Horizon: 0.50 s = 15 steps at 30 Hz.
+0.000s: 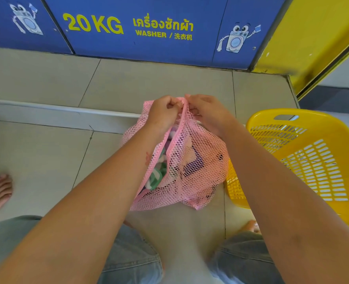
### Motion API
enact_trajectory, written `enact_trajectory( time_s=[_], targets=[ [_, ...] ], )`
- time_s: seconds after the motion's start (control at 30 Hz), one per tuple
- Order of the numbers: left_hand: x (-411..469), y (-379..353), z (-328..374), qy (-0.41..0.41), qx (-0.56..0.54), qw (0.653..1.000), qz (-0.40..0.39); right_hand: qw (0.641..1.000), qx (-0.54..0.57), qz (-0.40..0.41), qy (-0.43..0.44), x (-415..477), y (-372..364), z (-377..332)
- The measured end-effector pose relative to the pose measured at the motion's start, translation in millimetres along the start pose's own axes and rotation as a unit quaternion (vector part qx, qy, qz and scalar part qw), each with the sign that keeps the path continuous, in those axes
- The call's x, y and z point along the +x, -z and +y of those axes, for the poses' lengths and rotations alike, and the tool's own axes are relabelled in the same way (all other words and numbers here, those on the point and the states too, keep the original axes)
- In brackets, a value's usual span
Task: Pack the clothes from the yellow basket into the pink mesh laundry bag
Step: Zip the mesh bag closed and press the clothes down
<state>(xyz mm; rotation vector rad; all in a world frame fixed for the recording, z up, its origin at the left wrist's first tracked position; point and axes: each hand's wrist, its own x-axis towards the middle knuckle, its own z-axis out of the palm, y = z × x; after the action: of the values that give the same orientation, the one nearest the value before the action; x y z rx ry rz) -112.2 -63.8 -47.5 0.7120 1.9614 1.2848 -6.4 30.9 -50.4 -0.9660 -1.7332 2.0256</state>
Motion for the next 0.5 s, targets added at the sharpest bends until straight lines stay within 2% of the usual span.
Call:
enact_trajectory(
  time_s=[0.07, 0.17, 0.27, 0.4, 0.47, 0.5],
  targets=[
    [-1, -1, -1, -0.005, 0.001, 1.000, 0.002, 1.000, -0.017, 0.008, 0.015, 1, 0, 1],
    [-4, -3, 1, -0.021, 0.058, 0.998, 0.031, 0.997, -0.036, 0.056, 0.035, 8, -4, 3],
    [-8, -4, -2, -0.046, 0.149, 0.987, 0.025, 0.987, -0.039, 0.153, 0.023, 20, -1, 5],
    [-21, 20, -30, -0.036, 0.318, 0.947, 0.007, 0.954, -0.037, 0.297, -0.028, 31, 24, 10],
    [-27, 36, -46, -0.028, 0.339, 0.940, 0.034, 0.938, -0.075, 0.338, -0.031, 33, 36, 14],
    [-28, 43, -53, -0.022, 0.301, 0.952, 0.045, 0.932, -0.091, 0.349, -0.030, 33, 39, 16]
  ],
)
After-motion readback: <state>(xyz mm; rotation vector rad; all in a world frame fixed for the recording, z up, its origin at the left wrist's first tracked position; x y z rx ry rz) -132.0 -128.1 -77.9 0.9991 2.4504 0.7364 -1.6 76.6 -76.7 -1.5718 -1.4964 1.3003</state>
